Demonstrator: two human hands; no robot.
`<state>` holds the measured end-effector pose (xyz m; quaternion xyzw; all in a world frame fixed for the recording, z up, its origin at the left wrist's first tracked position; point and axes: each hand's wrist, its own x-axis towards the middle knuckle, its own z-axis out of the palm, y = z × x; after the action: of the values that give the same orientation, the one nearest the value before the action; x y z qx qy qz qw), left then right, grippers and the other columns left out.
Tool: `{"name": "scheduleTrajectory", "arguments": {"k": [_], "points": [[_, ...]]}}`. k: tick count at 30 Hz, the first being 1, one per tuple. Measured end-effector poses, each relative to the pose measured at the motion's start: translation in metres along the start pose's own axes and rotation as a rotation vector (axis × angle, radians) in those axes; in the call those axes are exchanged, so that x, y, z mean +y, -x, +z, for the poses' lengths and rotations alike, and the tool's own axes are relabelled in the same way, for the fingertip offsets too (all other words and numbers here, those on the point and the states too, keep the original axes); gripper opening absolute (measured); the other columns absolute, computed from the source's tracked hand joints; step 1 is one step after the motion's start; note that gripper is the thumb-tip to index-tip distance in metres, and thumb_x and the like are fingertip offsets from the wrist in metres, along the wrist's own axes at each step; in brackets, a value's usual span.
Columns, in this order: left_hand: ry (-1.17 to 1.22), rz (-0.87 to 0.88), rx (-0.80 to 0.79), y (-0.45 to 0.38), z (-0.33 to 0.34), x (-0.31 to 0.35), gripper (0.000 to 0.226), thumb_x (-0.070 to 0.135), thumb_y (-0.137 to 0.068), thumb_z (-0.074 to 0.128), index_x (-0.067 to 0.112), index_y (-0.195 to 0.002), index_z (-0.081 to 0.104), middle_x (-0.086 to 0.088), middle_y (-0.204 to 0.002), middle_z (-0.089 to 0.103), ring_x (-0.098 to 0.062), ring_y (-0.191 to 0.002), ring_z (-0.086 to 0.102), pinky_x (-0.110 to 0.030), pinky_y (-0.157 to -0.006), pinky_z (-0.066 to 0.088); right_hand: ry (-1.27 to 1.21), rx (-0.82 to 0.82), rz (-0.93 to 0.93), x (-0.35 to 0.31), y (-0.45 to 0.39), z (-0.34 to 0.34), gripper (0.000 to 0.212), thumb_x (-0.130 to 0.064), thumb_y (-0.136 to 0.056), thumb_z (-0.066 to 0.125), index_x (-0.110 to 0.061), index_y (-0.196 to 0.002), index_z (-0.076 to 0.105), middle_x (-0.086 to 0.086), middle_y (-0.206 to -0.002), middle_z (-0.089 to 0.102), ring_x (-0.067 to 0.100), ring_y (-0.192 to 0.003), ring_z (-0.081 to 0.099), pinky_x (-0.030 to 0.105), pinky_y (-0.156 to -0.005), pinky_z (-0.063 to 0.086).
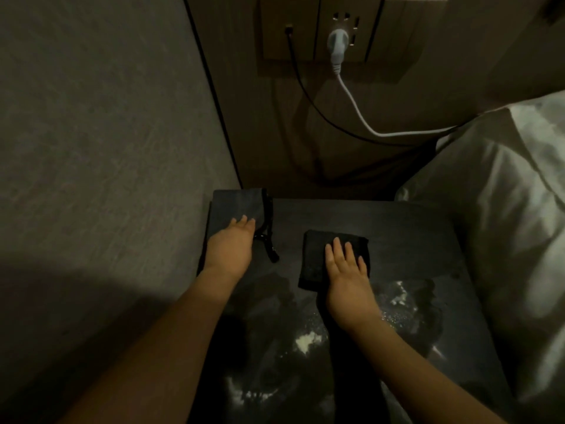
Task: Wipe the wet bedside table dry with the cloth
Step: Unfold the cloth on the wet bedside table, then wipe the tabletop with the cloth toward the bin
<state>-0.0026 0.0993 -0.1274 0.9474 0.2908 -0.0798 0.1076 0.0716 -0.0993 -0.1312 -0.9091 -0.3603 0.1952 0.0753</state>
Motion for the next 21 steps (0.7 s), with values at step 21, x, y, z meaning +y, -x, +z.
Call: {"name": "scheduleTrajectory", "arguments": {"k": [21], "points": [[0.160, 0.038, 0.028, -0.004, -0.009, 0.005, 0.053, -0.005, -0.091, 0.040, 0.015, -0.141, 0.043, -0.010, -0.145, 0.046, -0.026, -0.126, 0.049, -0.033, -0.101, 0.043, -0.125, -0.083, -0.396, -0.128, -0.014, 0.048, 0.050, -0.019, -0.093, 0.032, -0.007, -0.141, 0.033, 0.014, -0.152, 0.028, 0.027, -0.145, 0.006, 0.037, -0.114, -0.012]]}}
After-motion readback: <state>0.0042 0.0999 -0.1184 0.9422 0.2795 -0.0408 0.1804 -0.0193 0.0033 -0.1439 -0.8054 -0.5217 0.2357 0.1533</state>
